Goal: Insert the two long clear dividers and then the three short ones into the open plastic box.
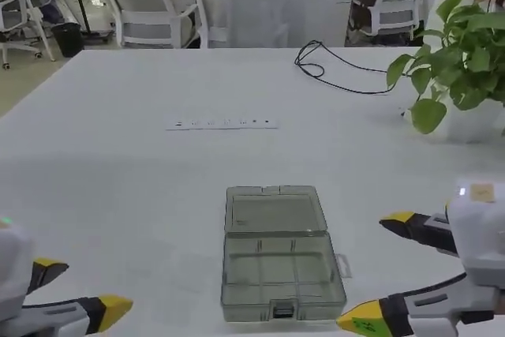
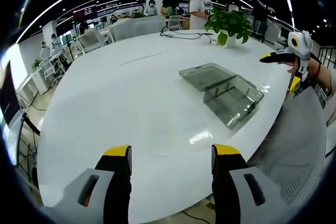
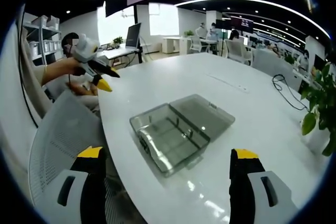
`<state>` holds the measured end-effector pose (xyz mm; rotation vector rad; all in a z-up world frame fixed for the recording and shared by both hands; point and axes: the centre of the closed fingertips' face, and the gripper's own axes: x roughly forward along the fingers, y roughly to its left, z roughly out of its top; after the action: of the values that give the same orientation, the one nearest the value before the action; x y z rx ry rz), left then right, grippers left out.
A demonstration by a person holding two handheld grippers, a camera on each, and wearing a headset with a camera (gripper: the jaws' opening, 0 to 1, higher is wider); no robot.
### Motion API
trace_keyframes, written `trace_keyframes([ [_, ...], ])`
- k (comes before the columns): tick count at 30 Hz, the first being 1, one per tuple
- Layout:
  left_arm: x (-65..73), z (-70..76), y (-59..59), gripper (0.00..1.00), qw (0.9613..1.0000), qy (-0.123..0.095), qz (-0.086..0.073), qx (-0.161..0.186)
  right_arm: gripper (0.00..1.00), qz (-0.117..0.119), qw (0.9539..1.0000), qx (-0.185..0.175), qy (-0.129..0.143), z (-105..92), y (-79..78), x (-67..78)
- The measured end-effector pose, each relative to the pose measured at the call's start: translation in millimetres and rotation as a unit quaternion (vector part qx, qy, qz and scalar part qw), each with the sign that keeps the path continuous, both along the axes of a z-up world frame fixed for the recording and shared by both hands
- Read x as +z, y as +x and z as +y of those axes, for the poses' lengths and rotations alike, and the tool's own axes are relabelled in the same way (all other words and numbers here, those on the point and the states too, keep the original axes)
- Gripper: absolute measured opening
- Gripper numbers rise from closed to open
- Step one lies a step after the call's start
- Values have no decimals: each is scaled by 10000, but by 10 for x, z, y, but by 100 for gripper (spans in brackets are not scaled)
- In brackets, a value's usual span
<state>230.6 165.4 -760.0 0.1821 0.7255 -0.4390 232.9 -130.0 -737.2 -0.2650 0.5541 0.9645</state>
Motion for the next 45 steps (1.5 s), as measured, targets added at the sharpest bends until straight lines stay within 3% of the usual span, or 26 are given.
trace_keyframes([
  [9, -198, 83, 168, 50, 9996, 133, 244, 47, 99, 48, 9999, -104, -1, -4, 28, -9],
  [16, -323, 62, 247, 46, 9992, 198, 357, -41, 98, 77, 9998, -174, -5, -14, 35, -17],
  [18, -396, 67, 261, 46, 9984, 321, 449, -78, 98, 82, 9998, -183, 5, -12, 35, -17],
  [23, -469, 25, 315, 44, 9984, 252, 509, -83, 98, 77, 9997, -211, 33, -12, 46, -11],
  [26, -535, 36, 335, 42, 9973, 407, 602, -131, 98, 85, 9997, -212, 30, -13, 54, -14],
  [32, -673, 54, 402, 39, 9953, 491, 783, -287, 97, 111, 9996, -260, 37, -12, 74, -26],
  [45, -800, 21, 459, 37, 9934, 545, 950, -351, 97, 175, 9992, -346, -5, -40, 91, -76],
])
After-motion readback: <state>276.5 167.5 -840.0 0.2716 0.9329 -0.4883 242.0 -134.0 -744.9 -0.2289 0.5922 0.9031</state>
